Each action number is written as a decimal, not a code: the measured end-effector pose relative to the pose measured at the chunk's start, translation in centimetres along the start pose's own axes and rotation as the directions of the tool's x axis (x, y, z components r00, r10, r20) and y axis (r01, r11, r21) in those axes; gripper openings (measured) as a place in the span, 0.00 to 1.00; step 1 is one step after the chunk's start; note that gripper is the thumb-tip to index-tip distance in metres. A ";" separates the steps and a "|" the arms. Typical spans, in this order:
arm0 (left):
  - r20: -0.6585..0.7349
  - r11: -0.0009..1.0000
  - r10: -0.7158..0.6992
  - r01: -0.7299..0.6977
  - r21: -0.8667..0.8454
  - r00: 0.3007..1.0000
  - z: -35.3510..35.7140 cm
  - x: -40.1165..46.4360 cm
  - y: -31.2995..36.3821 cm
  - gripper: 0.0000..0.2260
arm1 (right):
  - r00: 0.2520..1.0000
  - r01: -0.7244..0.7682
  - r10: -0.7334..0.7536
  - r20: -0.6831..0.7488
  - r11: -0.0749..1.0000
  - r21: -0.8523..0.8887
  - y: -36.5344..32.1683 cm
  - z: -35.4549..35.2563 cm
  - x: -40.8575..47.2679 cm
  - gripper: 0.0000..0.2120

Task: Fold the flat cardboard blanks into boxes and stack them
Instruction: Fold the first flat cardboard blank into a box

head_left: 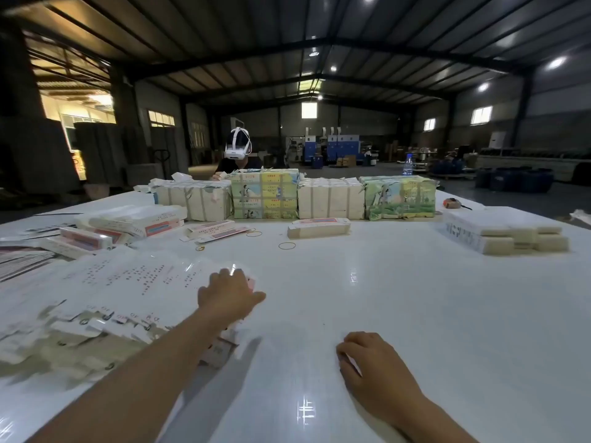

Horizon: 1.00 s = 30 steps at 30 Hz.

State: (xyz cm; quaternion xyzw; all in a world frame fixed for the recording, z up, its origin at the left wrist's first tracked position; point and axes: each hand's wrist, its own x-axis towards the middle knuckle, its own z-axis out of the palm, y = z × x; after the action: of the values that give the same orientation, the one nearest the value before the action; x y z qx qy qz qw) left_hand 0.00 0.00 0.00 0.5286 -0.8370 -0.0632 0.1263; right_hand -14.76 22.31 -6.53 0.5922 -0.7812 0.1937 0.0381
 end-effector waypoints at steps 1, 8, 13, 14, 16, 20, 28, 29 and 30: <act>-0.017 0.994 -0.087 0.088 0.067 0.996 -0.2 0.7 -0.5 0.34 | 1.000 0.003 -0.003 0.009 1.000 -0.007 0.2 0.1 0.1 0.14; 0.010 0.927 -0.290 0.278 0.253 0.957 1.2 3.1 -2.3 0.46 | 0.999 0.025 -0.024 -0.021 1.000 0.014 0.7 0.6 0.5 0.15; 0.075 0.936 -0.352 0.349 0.049 0.933 0.0 4.2 -2.8 0.36 | 1.000 0.014 -0.013 -0.016 1.000 0.019 0.8 0.6 0.7 0.14; 0.077 0.936 -0.352 0.351 0.026 0.933 -0.1 4.2 -2.8 0.34 | 1.000 0.011 -0.011 -0.014 1.000 0.022 0.7 0.6 0.7 0.14; 0.068 0.939 -0.343 0.344 0.009 0.937 -0.1 4.2 -2.8 0.32 | 1.000 0.014 -0.013 -0.019 0.999 0.033 0.7 0.5 0.6 0.14; -0.020 0.947 -0.314 0.315 0.058 0.949 -0.2 3.8 -2.4 0.29 | 1.000 0.015 -0.015 -0.022 1.000 0.027 0.5 0.4 0.5 0.14; -0.149 0.983 -0.052 0.024 -0.184 0.987 -2.3 1.7 1.3 0.05 | 1.000 -0.002 0.001 0.007 0.998 0.061 0.6 0.3 0.5 0.15; -0.134 0.953 0.002 -0.042 -0.301 0.991 -2.7 0.9 2.1 0.04 | 1.000 -0.013 0.012 0.010 0.996 0.088 0.7 0.2 0.6 0.17; -0.108 0.907 0.062 -0.101 -0.408 0.992 -3.1 -0.1 2.9 0.04 | 0.999 -0.041 0.041 0.000 0.989 0.144 0.8 0.0 0.6 0.18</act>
State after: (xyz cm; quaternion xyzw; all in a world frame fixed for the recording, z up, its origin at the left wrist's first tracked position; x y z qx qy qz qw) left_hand -1.58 1.41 3.66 0.4567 -0.8195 -0.2087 0.2761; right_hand -15.74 21.92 -6.59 0.5769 -0.7772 0.2513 -0.0078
